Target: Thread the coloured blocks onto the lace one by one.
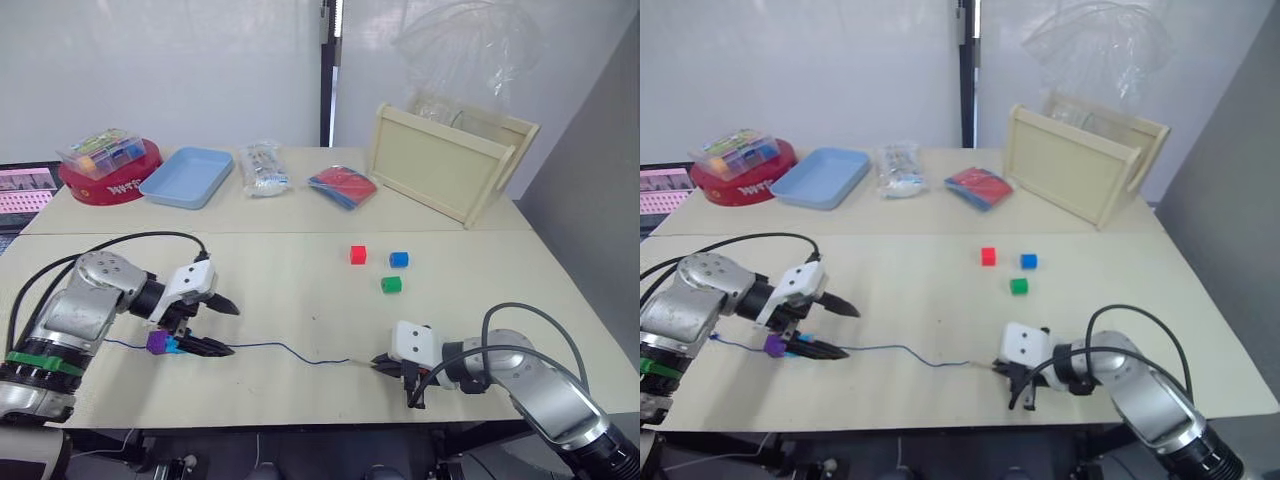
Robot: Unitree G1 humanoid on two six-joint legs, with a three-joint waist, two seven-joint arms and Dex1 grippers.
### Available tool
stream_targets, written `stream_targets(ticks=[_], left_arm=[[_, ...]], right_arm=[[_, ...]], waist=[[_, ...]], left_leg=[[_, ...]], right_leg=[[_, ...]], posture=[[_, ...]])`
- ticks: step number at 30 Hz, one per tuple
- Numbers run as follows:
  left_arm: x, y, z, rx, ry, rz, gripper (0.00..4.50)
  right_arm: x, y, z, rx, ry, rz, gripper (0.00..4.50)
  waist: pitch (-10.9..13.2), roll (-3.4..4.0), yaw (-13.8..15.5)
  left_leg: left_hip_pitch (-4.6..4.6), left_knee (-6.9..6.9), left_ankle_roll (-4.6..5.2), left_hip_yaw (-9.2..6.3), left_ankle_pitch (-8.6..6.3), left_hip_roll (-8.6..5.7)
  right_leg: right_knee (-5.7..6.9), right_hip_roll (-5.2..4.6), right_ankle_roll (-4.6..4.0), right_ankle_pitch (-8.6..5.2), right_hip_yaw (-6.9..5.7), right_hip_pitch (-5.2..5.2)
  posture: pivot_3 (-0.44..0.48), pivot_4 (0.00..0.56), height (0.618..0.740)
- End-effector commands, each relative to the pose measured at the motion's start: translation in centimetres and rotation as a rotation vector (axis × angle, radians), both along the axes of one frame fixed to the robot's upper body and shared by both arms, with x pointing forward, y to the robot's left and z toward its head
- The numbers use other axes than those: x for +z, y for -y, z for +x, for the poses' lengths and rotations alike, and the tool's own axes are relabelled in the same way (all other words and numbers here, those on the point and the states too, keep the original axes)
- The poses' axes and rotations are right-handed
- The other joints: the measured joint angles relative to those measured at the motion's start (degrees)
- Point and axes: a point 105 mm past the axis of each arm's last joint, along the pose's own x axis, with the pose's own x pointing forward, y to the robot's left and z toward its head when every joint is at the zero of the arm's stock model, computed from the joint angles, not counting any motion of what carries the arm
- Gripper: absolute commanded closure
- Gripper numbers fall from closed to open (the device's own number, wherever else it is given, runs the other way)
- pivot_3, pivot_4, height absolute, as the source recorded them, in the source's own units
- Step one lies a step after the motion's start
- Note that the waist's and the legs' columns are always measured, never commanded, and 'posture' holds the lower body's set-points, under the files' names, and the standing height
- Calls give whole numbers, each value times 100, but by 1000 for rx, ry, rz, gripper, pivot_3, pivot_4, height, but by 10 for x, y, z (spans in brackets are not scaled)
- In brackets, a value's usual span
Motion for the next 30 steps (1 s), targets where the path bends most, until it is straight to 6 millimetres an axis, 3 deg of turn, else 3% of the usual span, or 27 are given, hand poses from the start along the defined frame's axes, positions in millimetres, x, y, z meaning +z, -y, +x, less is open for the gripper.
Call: stream_targets(ticks=[1,4,7,26,30], left_arm=[[-11,54,-4,-46,30,-143,173],[-30,89,-6,-56,54,-216,173],[-40,104,-5,-44,39,-252,173],[-64,122,-7,-26,-50,-299,173],[-66,123,-6,-20,-48,-299,1341]], right_arm=[[6,-7,4,12,28,3,4500],[8,-10,6,14,31,5,4500],[8,-12,6,16,30,3,4500],[10,-12,5,14,30,0,4500],[10,-12,5,11,30,0,4500]], waist=[[0,-1,7],[1,-2,33],[2,-6,37],[1,-4,37],[1,-4,37]], left_leg=[[-2,5,0,0,0,0],[-10,15,0,0,0,-5],[-19,25,0,-1,0,-6],[-15,29,0,0,1,-8],[-14,29,-1,0,1,-8]], right_leg=[[0,-1,0,0,2,0],[5,-5,0,1,4,-5],[15,-4,0,1,3,-13],[29,-4,-1,1,7,-21],[30,-4,0,1,7,-20]], posture=[[0,150,740],[0,150,740],[0,150,740],[0,150,740],[0,150,740]])
